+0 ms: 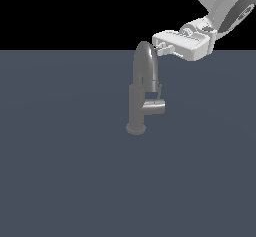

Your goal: Turn on the faucet by rotating a designated handle.

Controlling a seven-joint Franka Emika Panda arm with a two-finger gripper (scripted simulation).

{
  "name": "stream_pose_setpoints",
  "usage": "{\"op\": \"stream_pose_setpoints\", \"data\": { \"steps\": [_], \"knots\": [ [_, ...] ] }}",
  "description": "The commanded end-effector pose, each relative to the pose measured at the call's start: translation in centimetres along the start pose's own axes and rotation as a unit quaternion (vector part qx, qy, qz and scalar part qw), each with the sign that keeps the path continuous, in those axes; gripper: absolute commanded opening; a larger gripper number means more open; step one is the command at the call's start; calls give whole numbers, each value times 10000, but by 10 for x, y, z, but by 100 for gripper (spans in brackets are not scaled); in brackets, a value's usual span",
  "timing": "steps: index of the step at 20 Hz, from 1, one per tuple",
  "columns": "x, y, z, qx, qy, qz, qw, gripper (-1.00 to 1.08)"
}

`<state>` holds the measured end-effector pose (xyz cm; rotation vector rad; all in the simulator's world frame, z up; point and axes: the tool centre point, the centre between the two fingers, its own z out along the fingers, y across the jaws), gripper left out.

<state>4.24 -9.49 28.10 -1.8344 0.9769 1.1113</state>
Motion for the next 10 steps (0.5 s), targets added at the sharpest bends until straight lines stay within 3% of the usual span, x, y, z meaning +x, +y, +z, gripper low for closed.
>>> {"op": "stream_pose_setpoints", "data": {
  "steps": [1,10],
  "knots": [
    [20,1,1,221,-257,216,9992,-100],
    [84,9,14,955,-1085,946,9850,-100]
  ]
}}
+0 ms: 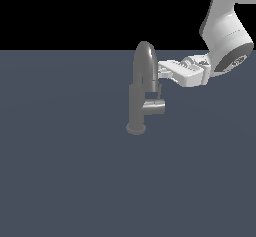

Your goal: Turn on the faucet by rotating a designated handle.

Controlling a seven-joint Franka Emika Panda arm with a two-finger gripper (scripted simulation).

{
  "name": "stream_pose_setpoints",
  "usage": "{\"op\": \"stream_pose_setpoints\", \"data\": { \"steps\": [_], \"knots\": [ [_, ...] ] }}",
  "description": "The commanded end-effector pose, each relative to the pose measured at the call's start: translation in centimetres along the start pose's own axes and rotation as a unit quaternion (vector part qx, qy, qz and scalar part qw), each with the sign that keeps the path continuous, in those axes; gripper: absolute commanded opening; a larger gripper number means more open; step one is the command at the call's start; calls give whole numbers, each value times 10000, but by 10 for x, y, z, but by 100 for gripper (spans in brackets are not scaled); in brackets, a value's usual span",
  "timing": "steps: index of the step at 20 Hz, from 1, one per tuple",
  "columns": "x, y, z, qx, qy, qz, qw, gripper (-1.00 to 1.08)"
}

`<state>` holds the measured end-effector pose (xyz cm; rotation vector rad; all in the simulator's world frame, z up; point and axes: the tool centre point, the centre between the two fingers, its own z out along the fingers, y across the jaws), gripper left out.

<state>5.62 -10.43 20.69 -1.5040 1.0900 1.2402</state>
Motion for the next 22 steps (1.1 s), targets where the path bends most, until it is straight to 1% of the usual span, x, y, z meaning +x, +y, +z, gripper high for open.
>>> {"op": "stream_pose_setpoints", "data": {
  "steps": [1,5,8,15,22],
  "knots": [
    [16,0,1,185,-208,181,9994,-100],
    [35,2,4,396,-441,391,9975,-100],
    [43,3,6,482,-536,475,9963,-100],
    [45,3,7,503,-561,498,9959,-100],
    [41,18,9,503,-561,498,9959,-100]
  ]
}}
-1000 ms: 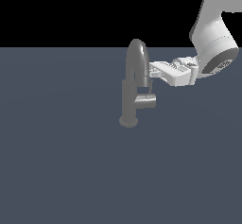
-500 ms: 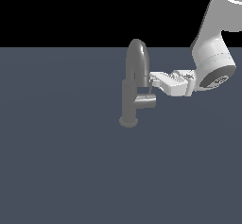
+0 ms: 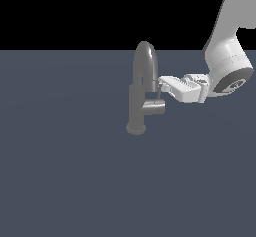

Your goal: Turn on the faucet by rotating a designated handle.

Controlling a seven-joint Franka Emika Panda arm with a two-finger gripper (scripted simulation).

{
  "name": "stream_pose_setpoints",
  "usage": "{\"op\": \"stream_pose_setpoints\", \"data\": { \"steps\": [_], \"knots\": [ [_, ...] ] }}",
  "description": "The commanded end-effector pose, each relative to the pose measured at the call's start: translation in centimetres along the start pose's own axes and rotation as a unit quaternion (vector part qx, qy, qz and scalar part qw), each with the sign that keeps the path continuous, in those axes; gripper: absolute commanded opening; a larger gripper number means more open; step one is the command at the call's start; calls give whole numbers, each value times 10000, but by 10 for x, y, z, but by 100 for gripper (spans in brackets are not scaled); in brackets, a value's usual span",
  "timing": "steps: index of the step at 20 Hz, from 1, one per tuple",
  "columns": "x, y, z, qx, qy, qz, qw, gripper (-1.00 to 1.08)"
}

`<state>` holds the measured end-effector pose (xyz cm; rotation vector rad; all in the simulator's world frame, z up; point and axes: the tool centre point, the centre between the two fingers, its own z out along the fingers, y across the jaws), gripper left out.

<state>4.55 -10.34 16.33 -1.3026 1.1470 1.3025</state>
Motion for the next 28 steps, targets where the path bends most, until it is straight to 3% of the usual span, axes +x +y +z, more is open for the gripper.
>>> {"op": "stream_pose_setpoints", "data": {
  "steps": [1,16,28],
  "knots": [
    [-1,6,0,0,0,0,10000,-100],
    [-8,40,0,3,-2,-2,10000,-100],
    [13,72,1,7,1,-10,10000,-100]
  ]
}}
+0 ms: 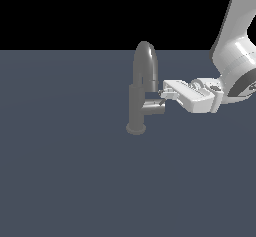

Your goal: Turn on the faucet by rotating a designated handle.

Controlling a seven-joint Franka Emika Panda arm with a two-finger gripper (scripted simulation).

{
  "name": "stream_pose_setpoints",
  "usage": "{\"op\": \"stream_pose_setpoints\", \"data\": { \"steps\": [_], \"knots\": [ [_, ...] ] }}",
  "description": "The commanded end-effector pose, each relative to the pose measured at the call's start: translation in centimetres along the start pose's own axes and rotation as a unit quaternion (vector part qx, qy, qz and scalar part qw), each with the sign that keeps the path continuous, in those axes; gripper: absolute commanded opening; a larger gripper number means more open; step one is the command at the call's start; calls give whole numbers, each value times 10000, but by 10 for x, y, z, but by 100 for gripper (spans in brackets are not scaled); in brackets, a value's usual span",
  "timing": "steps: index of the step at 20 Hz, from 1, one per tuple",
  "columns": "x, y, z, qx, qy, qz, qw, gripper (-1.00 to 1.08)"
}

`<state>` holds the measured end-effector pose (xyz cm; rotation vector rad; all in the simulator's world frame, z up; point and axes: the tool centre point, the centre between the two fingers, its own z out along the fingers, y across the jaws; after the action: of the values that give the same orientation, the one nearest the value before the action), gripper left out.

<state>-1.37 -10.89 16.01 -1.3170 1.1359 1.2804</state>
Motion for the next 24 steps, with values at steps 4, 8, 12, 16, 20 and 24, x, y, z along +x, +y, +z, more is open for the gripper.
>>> {"op": "stream_pose_setpoints", "data": {
  "steps": [4,8,12,16,20,24],
  "knots": [
    [18,28,-2,-5,-43,108,9999,-100],
    [21,21,0,-13,-16,21,10000,-100],
    [48,31,-1,-10,-30,65,10000,-100],
    [73,41,-1,-6,-43,109,9999,-100],
    [57,26,0,-49,-37,-52,10000,-100],
    [72,22,0,-39,-39,-14,10000,-100]
  ]
}}
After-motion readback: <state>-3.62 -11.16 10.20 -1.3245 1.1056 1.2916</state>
